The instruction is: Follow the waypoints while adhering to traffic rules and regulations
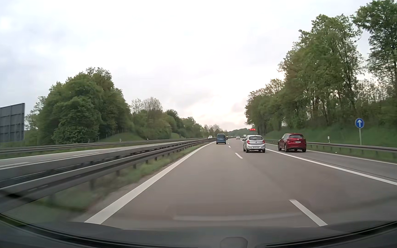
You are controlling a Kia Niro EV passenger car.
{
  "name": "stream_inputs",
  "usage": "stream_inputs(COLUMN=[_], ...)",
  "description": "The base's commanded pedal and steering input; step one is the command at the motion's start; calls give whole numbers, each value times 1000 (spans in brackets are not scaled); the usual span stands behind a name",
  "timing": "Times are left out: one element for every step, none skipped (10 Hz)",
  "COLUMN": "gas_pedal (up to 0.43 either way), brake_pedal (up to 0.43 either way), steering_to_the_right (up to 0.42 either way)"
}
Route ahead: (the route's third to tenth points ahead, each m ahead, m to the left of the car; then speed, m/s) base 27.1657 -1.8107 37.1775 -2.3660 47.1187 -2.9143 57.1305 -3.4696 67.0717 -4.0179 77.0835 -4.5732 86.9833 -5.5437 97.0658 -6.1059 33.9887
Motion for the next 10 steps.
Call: stream_inputs(gas_pedal=[287,287,287,287,287,287,268,248,248,240], brake_pedal=[0,0,0,0,0,0,0,0,0,0], steering_to_the_right=[8,8,8,7,7,6,6,6,6,6])
